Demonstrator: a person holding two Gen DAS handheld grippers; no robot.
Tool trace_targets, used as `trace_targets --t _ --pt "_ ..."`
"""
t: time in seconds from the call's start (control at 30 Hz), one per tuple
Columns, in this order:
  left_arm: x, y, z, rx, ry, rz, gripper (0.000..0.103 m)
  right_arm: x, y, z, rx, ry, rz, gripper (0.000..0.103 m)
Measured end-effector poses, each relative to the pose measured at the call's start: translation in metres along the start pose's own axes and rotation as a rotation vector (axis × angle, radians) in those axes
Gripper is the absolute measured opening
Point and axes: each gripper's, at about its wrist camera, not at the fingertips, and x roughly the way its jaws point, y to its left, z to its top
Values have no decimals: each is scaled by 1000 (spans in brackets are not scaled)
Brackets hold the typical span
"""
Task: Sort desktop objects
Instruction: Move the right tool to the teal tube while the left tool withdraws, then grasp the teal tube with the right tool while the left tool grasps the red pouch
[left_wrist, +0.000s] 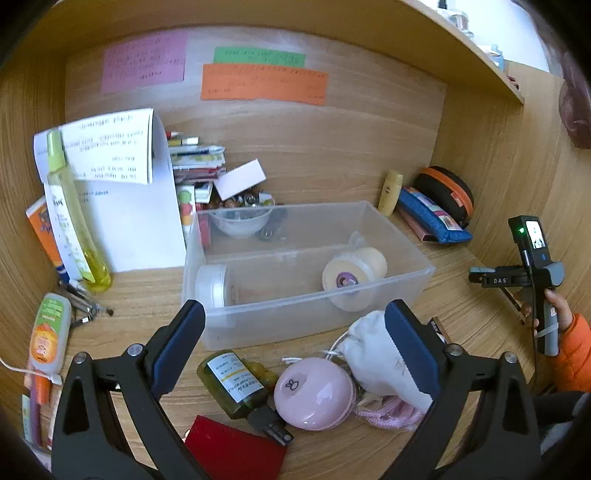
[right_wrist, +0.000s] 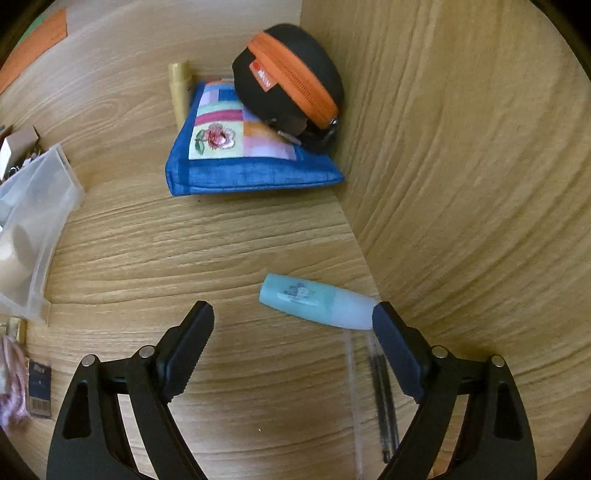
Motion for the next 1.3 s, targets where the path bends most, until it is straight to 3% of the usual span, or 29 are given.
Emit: trace_targets --t 0.1,0.23,0.37,0.6,0.67,0.8,0.9,1.0,1.07,1.3 --pt "2 3 -2 -12 6 4 99 3 8 -2 -7 36 123 85" --pt "3 7 -5 -30 18 5 99 -23 24 -6 -98 -35 236 84" --pt "3 8 -9 -44 27 0 99 -44 21 -3 -117 -98 155 86" --pt "1 10 -12 -55 33 16 99 4 0 27 -111 39 125 86" --pt "0 11 -12 -61 31 18 99 4 0 23 -96 87 183 89" --pt "2 11 -11 -69 30 12 99 -21 14 8 -125 86 312 87" --pt "5 9 -11 -74 39 6 99 -38 26 -4 -200 46 243 83" --pt "3 8 -14 -73 43 19 99 -32 32 -6 -215 55 188 69" --pt "-2 9 -16 -72 37 44 99 -26 22 -1 -174 59 210 61" --pt "-18 25 -30 -126 32 101 99 -32 20 3 -168 36 191 59"
